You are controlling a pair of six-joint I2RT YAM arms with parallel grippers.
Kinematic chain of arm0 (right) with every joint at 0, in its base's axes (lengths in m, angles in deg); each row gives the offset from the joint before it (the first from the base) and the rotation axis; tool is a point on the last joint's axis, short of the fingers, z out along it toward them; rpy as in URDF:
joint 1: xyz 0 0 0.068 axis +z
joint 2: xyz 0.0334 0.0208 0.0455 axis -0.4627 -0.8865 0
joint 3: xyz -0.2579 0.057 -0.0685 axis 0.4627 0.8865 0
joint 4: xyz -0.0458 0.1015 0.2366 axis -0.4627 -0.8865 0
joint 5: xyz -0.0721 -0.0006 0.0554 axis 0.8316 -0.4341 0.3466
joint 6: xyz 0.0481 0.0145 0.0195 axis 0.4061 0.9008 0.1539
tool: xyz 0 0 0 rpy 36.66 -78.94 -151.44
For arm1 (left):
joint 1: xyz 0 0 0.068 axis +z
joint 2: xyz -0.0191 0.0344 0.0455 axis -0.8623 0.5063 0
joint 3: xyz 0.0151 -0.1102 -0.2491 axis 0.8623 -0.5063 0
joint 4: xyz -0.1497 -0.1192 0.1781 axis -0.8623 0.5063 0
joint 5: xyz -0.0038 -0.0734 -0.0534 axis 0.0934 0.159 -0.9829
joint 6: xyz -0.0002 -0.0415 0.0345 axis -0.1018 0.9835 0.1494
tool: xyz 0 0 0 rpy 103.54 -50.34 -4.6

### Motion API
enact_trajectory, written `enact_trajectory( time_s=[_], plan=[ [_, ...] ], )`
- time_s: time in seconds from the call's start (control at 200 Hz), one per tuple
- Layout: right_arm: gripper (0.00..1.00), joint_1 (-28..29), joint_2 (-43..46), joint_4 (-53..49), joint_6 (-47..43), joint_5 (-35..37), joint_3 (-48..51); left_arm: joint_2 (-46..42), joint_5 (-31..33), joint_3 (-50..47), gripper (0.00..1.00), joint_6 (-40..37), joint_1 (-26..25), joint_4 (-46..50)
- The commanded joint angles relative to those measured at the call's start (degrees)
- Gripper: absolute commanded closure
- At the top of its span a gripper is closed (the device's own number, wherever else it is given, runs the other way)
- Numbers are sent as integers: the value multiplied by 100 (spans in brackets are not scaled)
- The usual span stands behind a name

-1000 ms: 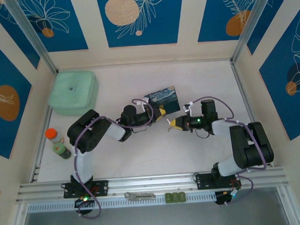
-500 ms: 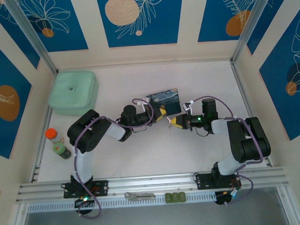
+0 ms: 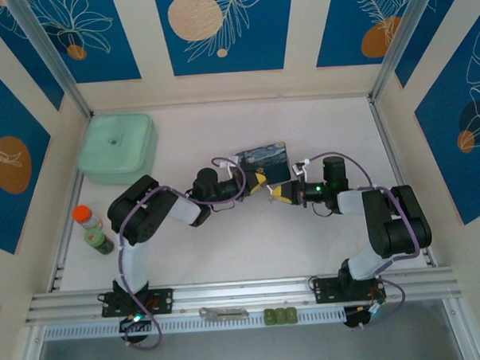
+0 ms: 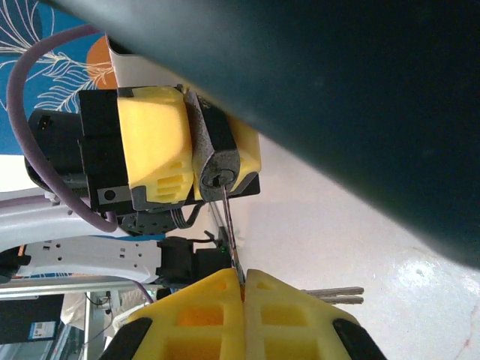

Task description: Unlock a padlock with a key

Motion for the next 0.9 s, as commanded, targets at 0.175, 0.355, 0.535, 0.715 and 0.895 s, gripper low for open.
enact_trajectory(
  time_s=[0.175,0.355,0.535,0.715,0.895],
  plan=[
    [100,58,-14,329,217,-206,-67,33,-125,76,100,77,-31,-671],
    [100,84,244,-188,-89,-180,1,59,-23,17,100,8,-25,-646],
    [100,80,385,-332,-156,-125,12,114,-33,114,100,65,-34,-694],
    [100,83,274,-339,-163,-95,-116,53,-27,50,100,34,-44,-664],
    [100,39,173,-379,-243,-73,2,55,20,6,100,120,-44,-791]
  ],
)
